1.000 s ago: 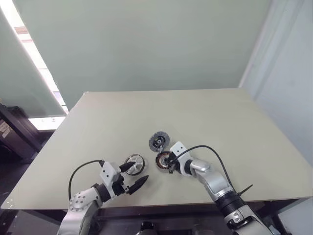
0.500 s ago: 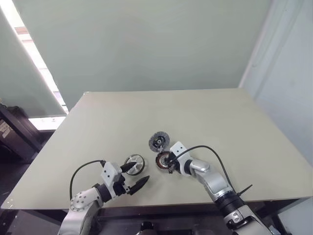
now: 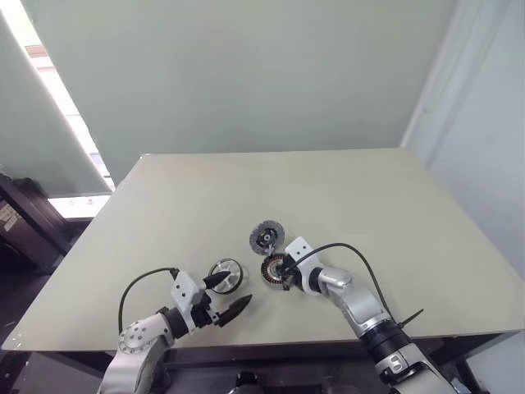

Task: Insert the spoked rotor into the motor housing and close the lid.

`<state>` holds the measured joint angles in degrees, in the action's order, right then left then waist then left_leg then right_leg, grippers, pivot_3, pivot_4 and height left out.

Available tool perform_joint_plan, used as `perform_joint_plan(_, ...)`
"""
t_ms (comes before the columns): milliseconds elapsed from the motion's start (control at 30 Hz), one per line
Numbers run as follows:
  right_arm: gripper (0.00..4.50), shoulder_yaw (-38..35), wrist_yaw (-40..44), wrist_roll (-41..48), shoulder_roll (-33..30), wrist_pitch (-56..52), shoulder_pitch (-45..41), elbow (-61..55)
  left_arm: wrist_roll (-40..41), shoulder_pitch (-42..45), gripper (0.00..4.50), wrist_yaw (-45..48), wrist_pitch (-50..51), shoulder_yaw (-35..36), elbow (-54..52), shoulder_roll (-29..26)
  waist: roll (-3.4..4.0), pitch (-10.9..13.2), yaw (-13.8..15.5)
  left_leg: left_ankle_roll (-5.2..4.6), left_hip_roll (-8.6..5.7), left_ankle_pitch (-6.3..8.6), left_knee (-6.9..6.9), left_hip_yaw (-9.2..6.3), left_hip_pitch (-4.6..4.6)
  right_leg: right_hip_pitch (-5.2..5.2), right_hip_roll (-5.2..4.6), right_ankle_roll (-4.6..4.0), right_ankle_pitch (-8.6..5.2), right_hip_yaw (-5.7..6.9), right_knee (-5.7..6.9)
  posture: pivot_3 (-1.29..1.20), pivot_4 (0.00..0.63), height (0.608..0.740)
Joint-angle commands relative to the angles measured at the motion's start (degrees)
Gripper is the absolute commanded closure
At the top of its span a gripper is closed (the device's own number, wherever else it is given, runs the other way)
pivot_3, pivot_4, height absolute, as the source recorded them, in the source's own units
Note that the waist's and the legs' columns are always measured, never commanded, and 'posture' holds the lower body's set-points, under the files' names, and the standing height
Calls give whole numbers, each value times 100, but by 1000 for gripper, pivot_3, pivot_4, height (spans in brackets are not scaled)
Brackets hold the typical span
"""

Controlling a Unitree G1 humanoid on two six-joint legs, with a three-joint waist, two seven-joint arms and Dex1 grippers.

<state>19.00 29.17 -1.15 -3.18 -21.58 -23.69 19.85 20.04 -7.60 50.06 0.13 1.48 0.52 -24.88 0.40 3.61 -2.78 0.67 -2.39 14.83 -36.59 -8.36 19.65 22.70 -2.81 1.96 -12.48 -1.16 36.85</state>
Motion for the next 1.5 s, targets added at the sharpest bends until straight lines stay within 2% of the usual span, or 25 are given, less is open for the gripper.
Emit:
perform_joint_plan(33,3701,-151,-36,52,-17,-28,-63,-190,8,98,0,18,-22,22,-188,-58,0,0,0,0,0,0,0,0,0,0,0,0,0,0,0,0,0,740)
perform_joint_plan(1500,3701,-134,51,77,135,-119,-72,-194,-24,116,0,19,-39,-5,-160,-56,0,0,-2,0,0,0,2,0,0,2,0,0,0,0,0,0,0,740)
